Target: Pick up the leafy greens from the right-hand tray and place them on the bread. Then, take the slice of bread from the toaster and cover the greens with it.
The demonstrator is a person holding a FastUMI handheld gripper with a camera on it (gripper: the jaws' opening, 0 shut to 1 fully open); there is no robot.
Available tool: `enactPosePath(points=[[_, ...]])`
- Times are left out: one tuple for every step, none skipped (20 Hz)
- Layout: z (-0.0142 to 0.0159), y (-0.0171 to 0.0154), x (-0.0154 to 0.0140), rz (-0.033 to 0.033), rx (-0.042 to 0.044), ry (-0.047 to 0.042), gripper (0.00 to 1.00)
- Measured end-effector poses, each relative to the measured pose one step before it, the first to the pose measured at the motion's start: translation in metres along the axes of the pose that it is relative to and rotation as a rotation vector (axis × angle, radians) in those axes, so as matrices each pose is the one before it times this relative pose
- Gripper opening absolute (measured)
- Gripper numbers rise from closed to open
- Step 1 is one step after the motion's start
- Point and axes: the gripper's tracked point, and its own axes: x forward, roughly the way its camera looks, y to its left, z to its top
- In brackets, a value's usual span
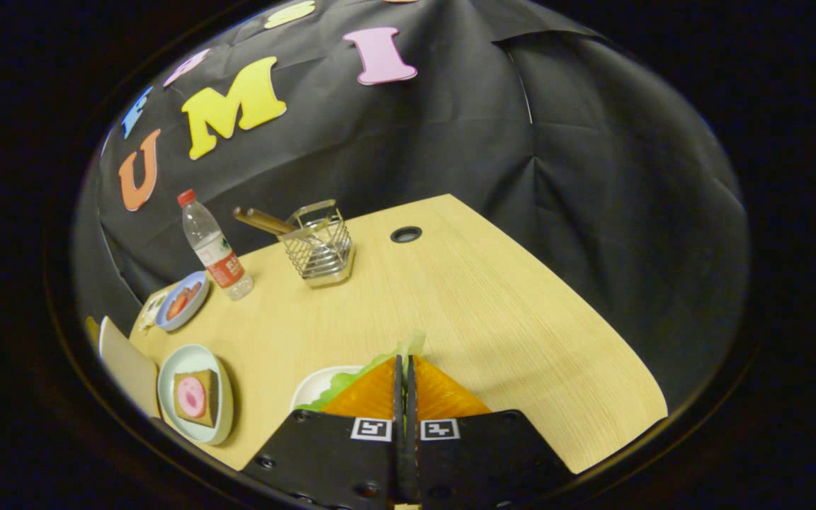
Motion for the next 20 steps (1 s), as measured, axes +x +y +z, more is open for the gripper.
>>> enactPosePath(points=[[0.00454,0.00157,-0.00774,-0.00176,-0.00767,-0.01903,0.0],[0.00339,0.0021,-0.00798,-0.00538,-0.00763,-0.01055,0.0],[0.00212,0.00476,-0.00874,0.0023,-0.00858,-0.00732,0.0],[0.00276,0.00551,-0.00818,0.00194,-0.01257,-0.00468,0.0],[0.00273,0.00506,-0.00764,0.00399,-0.01545,-0.01007,0.0],[0.00405,0.00877,-0.00864,0.01217,-0.02096,-0.01417,0.0],[0.00299,0.00577,-0.00605,-0.00187,-0.01779,-0.01329,0.0],[0.00254,0.00668,-0.00651,0.00127,-0.01603,-0.01023,0.0],[0.00243,0.00989,-0.00694,0.00884,-0.01295,-0.00648,0.0],[0.00226,0.00797,-0.00523,0.00251,-0.01056,-0.00931,0.0],[0.00078,0.00966,-0.00568,0.01349,-0.01228,-0.00681,0.0],[0.00081,0.00961,-0.00433,0.00684,-0.01717,-0.00602,0.0],[0.00071,0.00708,-0.00311,0.00478,-0.01353,-0.01019,0.0],[0.00139,0.01135,-0.00223,0.01431,-0.00065,-0.00765,0.0],[-0.00208,0.01177,-0.00198,0.012,-0.00051,0.00003,0.0],[-0.00154,0.01208,-0.00215,0.01282,-0.0021,-0.00264,0.0],[-0.00187,0.01193,0.00026,0.01599,-0.00134,-0.00179,0.0],[-0.00175,0.01075,0.00007,0.01002,-0.00359,-0.00005,0.0],[-0.00213,0.01165,-0.00021,0.01093,-0.00797,-0.00057,0.0],[-0.00121,0.01294,-0.00053,0.01805,-0.00488,-0.00136,0.0]])
